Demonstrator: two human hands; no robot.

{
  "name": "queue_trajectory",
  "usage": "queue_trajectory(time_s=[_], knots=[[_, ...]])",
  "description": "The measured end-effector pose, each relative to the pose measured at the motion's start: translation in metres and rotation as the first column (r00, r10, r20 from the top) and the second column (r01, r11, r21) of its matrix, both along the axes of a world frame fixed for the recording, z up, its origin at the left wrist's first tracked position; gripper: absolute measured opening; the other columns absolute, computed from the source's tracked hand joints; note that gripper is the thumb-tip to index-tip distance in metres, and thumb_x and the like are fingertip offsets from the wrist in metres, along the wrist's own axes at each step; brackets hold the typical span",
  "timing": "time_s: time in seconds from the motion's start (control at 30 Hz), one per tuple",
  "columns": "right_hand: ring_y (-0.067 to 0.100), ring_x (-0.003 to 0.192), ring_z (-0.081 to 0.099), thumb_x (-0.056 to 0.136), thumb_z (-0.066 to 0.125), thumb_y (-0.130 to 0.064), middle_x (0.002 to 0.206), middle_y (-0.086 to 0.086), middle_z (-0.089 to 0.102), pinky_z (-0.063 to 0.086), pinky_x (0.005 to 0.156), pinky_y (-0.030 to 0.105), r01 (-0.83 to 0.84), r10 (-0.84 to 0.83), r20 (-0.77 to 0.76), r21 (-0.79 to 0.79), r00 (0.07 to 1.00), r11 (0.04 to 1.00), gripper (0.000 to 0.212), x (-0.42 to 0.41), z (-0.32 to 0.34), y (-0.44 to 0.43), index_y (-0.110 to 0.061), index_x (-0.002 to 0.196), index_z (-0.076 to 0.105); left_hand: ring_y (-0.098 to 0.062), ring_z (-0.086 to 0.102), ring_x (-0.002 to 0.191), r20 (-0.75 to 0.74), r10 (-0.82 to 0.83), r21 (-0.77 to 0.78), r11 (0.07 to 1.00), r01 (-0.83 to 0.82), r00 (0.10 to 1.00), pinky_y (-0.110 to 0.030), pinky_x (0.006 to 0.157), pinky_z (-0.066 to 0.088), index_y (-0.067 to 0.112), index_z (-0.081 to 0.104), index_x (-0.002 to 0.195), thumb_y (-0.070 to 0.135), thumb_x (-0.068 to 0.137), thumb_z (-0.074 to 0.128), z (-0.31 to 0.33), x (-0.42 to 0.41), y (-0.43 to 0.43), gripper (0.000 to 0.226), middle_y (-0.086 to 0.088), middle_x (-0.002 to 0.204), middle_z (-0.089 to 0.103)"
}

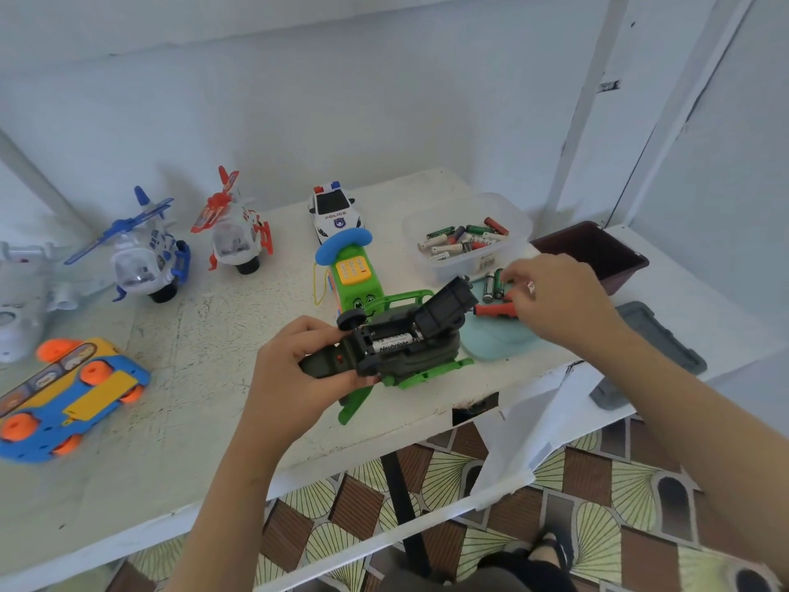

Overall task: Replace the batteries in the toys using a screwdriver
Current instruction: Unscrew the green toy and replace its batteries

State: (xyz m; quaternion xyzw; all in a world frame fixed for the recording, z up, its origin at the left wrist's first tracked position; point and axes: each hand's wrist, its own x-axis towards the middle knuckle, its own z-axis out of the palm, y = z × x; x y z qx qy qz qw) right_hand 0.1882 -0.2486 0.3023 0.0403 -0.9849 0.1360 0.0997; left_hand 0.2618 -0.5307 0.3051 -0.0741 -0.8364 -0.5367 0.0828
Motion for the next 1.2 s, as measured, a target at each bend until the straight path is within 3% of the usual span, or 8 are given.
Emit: queue_trajectory(time_s=[0.23,0.33,0.5,0.73,0.9,0.97,1.07,1.2], knots=[[0.027,0.090,0.049,0.095,0.047,-0.026,0.097,0.013,0.059,0.029,0.070,0.031,-0.001,0.005,-0.061,0.064,0.998,0.998,0.032,-0.017,-0.024,-0.006,-0.017,0.120,0.065,-0.009,0.059,0.065,0.012,0.012,-0.017,1.000,-0.011,1.000,-0.017,0.050,0.050,0.027,0.075,0.080,0.013,0.053,0.089,0.001,-0.001,0.000,0.034,0.003,0.080,0.061],[0.029,0.100,0.051,0.095,0.050,-0.039,0.104,0.013,0.058,0.036,0.076,0.033,0.074,-0.071,-0.032,0.101,0.997,0.992,0.037,-0.027,-0.024,-0.013,-0.016,0.121,0.063,-0.009,0.060,0.063,0.015,0.008,0.004,1.000,-0.008,1.000,-0.017,0.050,0.051,0.026,0.075,0.080,0.026,0.049,0.085,0.001,0.000,0.000,0.033,0.005,0.080,0.061],[0.029,0.109,0.050,0.090,0.057,-0.045,0.114,0.013,0.055,0.040,0.086,0.033,0.039,-0.050,0.122,0.086,0.991,0.995,0.039,-0.038,-0.019,-0.017,-0.025,0.123,0.063,-0.006,0.060,0.066,0.007,0.005,-0.007,1.000,-0.005,1.000,-0.016,0.049,0.050,0.026,0.074,0.079,0.008,0.054,0.089,0.001,0.001,0.000,0.035,0.004,0.079,0.060],[0.016,0.075,0.056,0.086,0.062,-0.014,0.088,0.000,0.064,0.042,0.066,0.027,-0.100,0.062,-0.122,-0.338,0.991,0.936,0.014,-0.027,-0.015,-0.030,-0.018,0.099,0.057,-0.012,0.061,0.064,0.006,-0.012,0.003,1.000,0.012,1.000,-0.018,0.048,0.051,0.027,0.074,0.080,0.006,0.054,0.090,0.002,0.000,-0.001,0.037,-0.005,0.084,0.061],[0.001,0.070,0.059,0.081,0.070,-0.006,0.081,-0.010,0.066,0.041,0.066,0.009,-0.335,-0.028,-0.444,-0.713,0.895,0.616,0.020,0.009,0.039,-0.061,-0.016,0.093,0.057,-0.014,0.063,0.063,0.022,-0.028,0.024,0.999,0.028,0.999,-0.019,0.047,0.051,0.030,0.074,0.080,0.003,0.054,0.089,0.003,-0.002,-0.002,0.040,-0.005,0.084,0.061],[0.000,0.073,0.062,0.080,0.072,-0.005,0.080,-0.012,0.068,0.045,0.069,0.011,-0.437,0.108,-0.466,-0.690,0.878,0.577,0.019,0.025,0.061,-0.070,-0.013,0.090,0.059,-0.015,0.063,0.064,0.028,-0.031,0.035,0.999,0.030,0.999,-0.020,0.047,0.051,0.033,0.074,0.079,0.004,0.054,0.089,0.003,-0.002,-0.002,0.041,-0.003,0.083,0.061],[0.000,0.083,0.064,0.079,0.075,-0.016,0.081,-0.014,0.069,0.046,0.085,0.021,-0.538,0.447,-0.300,-0.470,0.843,0.699,0.019,0.037,0.070,-0.079,-0.021,0.090,0.060,-0.015,0.062,0.061,0.034,-0.044,0.069,0.997,0.041,0.998,-0.020,0.047,0.051,0.032,0.075,0.080,0.013,0.051,0.087,0.004,-0.003,-0.003,0.037,-0.002,0.082,0.060],[0.003,0.083,0.056,0.079,0.073,-0.027,0.082,-0.015,0.068,0.030,0.096,0.032,-0.612,0.593,-0.154,-0.155,0.791,0.776,0.020,0.034,0.053,-0.085,-0.030,0.091,0.057,-0.015,0.062,0.058,0.038,-0.061,0.081,0.995,0.057,0.997,-0.020,0.047,0.050,0.030,0.076,0.081,0.018,0.049,0.086,0.003,-0.003,-0.004,0.036,0.000,0.083,0.061]])
